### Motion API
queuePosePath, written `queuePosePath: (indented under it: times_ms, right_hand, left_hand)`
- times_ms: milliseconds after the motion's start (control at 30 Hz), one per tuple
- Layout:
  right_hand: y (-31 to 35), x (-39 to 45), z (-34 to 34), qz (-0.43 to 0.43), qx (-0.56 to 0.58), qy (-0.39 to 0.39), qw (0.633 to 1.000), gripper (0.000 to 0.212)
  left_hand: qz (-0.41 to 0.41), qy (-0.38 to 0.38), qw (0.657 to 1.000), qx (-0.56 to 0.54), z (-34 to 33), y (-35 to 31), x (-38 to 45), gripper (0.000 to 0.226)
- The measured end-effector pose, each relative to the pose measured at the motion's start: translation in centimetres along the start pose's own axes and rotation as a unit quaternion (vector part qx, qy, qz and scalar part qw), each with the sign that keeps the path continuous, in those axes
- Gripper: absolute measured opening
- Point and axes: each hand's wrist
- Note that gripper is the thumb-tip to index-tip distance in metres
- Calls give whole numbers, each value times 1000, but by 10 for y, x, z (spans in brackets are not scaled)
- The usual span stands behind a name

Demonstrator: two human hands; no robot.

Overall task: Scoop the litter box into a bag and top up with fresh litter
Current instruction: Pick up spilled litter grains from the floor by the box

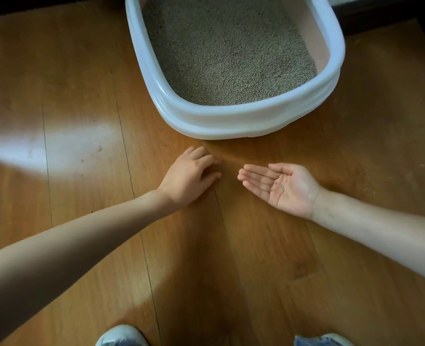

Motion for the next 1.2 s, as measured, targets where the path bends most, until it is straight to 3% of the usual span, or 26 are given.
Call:
queuePosePath:
  times_ms: [100,167,567,933,1067,1200]
  right_hand:
    - [3,0,3,6,1,2,1000,43]
    - [2,-1,5,7,2,2,1000,43]
    - [1,-1,6,-6,2,-11,1000,46]
    - [1,1,7,0,2,-19,1000,46]
    - [1,1,8,1,0,-28,1000,47]
    - [-2,1,6,3,-2,-38,999,48]
  left_hand:
    - [-18,28,999,25,-6,5,-2,51]
    - [-32,23,999,29,-8,4,0,55]
    - [-138,15,990,0,-23,-4,13,16]
    - [-246,4,961,129,-29,-11,14,10]
    - [-236,42,955,175,-28,-20,14,8]
    - [-131,17,987,92,-14,-29,12,10]
Point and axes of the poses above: each hand's wrist, its own x-axis towards the middle knuckle, its own z-axis out of the back of the hand, y = z × x, and after that the axes turned 9 degrees about -y, right-handed
